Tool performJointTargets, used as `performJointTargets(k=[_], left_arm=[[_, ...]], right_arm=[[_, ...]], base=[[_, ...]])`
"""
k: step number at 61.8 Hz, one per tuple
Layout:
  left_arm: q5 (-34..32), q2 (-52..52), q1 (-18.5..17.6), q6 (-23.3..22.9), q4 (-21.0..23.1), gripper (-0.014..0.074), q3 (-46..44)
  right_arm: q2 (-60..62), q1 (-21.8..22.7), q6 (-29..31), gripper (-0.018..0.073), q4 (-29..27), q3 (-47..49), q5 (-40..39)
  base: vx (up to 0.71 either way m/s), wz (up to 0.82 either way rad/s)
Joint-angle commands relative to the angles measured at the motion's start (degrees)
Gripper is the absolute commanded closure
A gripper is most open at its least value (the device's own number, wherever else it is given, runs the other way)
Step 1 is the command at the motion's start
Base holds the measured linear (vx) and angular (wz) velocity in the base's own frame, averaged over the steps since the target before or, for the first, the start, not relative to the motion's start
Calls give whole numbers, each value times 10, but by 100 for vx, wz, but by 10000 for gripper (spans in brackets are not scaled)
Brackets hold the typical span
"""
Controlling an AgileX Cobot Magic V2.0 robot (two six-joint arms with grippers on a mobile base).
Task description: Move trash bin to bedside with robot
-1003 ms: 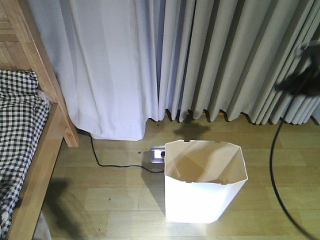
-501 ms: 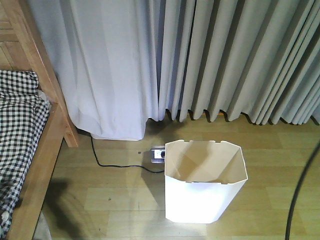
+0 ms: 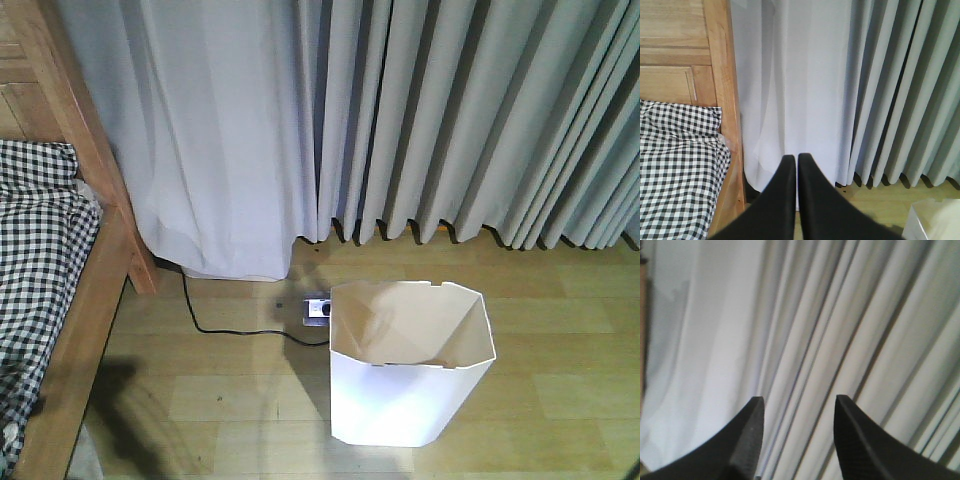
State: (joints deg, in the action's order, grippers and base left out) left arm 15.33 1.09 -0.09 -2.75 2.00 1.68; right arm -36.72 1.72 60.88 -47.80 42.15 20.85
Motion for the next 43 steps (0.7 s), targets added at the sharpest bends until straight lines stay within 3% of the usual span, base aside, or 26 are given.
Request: performJointTargets(k=[1, 11, 28, 34, 43], left_arm=[[-42, 5, -3, -5, 5, 602, 16], [-42, 5, -3, -5, 5, 602, 16], [-42, 5, -3, -5, 5, 602, 16], [-42, 5, -3, -5, 5, 602, 16], [-42, 5, -3, -5, 5, 602, 16]], right_arm=[[59, -21, -21, 249, -1, -51, -78], [192, -45, -48, 249, -4, -170, -145], [377, -53, -50, 269, 0, -291, -138], [377, -53, -51, 360, 0, -295, -148], [375, -53, -53, 576, -1, -295, -155]], base=[[0, 0], [0, 0], [0, 0], [0, 0], [0, 0]])
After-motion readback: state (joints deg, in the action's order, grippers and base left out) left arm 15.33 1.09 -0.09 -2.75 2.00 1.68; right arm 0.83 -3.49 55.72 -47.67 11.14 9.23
